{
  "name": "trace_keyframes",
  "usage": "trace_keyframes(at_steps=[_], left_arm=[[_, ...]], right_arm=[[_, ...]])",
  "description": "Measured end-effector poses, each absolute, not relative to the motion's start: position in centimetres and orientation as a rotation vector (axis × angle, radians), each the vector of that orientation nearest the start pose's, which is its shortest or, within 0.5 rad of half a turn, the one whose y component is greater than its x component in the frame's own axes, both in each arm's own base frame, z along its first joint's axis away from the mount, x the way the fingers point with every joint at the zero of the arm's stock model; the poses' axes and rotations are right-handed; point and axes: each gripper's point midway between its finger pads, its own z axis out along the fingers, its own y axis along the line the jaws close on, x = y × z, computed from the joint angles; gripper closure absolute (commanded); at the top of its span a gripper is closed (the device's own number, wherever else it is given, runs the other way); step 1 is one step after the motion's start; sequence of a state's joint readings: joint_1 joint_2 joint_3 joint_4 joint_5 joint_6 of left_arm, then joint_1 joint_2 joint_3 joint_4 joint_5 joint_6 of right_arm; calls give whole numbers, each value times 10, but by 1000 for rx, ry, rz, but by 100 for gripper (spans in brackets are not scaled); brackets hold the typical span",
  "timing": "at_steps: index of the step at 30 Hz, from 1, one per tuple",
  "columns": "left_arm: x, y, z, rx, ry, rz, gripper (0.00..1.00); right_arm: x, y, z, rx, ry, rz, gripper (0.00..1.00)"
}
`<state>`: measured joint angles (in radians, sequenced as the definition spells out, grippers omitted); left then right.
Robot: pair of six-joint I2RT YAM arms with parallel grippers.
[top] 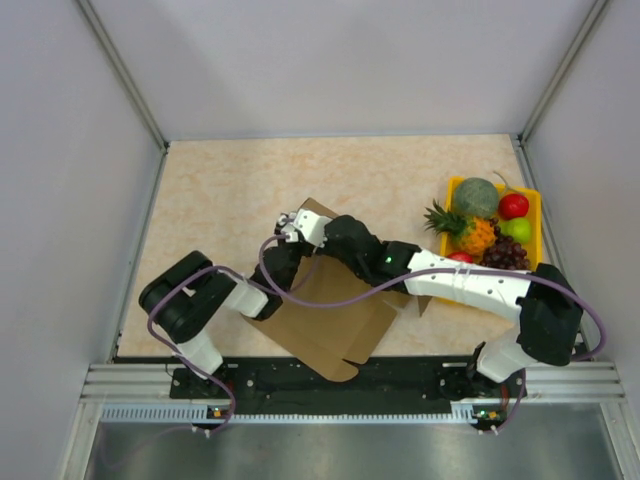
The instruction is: Fold the paper box
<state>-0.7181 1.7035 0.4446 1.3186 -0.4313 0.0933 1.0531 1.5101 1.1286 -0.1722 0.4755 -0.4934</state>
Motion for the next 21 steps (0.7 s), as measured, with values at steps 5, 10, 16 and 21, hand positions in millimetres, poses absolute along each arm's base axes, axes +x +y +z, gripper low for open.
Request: trace_keyframes(at_steps=[5,10,16,21], left_arm=[[372,-216,135,244,1498,-250,66],[375,-213,135,210,1505,-292,75],[379,-215,135,201,1518,-337,74],[386,-220,134,201,1560,-342,81]], right_arm=[[292,322,194,-1235,1651,-135,98],[292,323,194,-1233,1652,-126,98],[294,322,195,-1228,1652,-125,98],[297,320,195,-1219,1655,-126,98]])
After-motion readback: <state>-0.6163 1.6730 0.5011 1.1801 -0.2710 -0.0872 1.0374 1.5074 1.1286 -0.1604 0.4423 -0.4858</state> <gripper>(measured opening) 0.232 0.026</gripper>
